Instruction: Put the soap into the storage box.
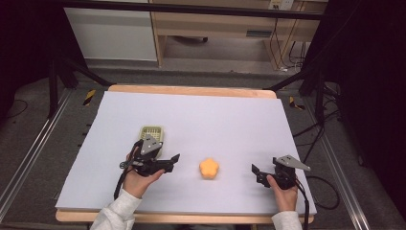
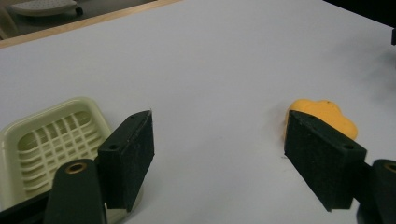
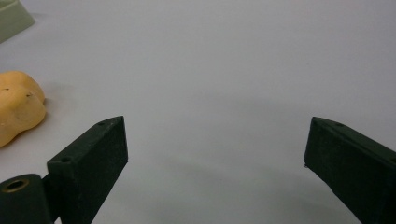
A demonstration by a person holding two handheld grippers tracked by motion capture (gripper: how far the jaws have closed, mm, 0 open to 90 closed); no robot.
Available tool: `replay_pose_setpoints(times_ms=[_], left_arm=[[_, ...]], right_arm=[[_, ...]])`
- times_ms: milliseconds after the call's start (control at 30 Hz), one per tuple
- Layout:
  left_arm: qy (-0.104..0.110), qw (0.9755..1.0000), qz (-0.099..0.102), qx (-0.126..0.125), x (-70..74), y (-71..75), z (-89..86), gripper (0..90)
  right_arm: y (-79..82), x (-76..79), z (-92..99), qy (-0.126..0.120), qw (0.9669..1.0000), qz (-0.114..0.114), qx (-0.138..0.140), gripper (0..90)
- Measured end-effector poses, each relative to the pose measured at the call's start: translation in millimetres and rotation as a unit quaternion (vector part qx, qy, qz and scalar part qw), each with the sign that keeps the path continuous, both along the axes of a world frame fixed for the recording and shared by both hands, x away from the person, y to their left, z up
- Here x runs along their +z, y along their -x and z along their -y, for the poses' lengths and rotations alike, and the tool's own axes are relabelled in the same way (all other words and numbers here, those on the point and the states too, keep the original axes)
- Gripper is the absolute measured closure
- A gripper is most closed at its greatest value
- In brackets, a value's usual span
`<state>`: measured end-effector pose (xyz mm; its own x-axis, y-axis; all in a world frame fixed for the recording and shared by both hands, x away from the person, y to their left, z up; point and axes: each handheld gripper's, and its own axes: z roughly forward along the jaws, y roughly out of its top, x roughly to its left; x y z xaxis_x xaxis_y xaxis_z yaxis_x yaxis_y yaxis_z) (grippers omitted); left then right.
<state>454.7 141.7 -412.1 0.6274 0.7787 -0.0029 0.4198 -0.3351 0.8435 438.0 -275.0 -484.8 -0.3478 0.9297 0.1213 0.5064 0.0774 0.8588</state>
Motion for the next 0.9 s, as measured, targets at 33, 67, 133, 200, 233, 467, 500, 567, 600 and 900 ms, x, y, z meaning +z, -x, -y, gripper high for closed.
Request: replay_pose_setpoints(times_ms=[33,67,133,200,233,467,500,567,600,900], left_arm=[[-0.003,1.0000,-0.002,-0.006,-0.7,-0.3,4.6,23.9],[-0.003,1.0000,-0.002,-0.008,-1.1,-0.4,6.6,23.9],[-0.003,0.9999,-0.005,-0.012,-2.4,-0.7,11.5,23.9],[-0.008,0.9998,-0.006,-0.017,-3.7,-1.5,15.5,23.8],[-0.010,0.9998,-0.007,-0.018,-4.4,-1.9,18.0,23.8],[-0.018,0.9993,-0.014,-0.028,-4.4,-4.7,28.3,23.2],[-0.018,0.9993,-0.015,-0.029,-4.2,-5.1,30.2,23.2],[-0.018,0.9992,-0.016,-0.033,-3.9,-5.7,34.1,23.2],[-0.019,0.9991,-0.016,-0.035,-3.7,-6.1,36.5,23.1],[-0.034,0.9976,-0.022,-0.057,-4.4,-7.7,57.9,23.1]], right_arm=[[-0.4,-0.5,-0.2,0.004,1.0000,0.001,0.003,6.7],[-0.4,-0.5,-0.2,0.002,1.0000,-0.001,0.002,6.7],[-0.5,-0.9,-0.1,0.004,1.0000,0.000,0.002,6.7],[0.0,-0.9,-0.7,0.004,1.0000,0.000,0.003,6.8],[0.0,-0.9,-0.9,0.004,1.0000,0.001,0.003,6.8],[0.0,-0.9,-1.0,0.005,1.0000,0.001,0.002,6.6],[0.1,-0.9,-1.0,0.005,1.0000,0.001,0.001,6.5],[0.1,-0.9,-1.0,0.005,1.0000,0.001,0.001,6.5],[0.1,-0.9,-1.1,0.005,1.0000,0.001,0.001,6.5],[-0.3,-1.1,-0.8,0.006,1.0000,0.000,0.001,6.7]])
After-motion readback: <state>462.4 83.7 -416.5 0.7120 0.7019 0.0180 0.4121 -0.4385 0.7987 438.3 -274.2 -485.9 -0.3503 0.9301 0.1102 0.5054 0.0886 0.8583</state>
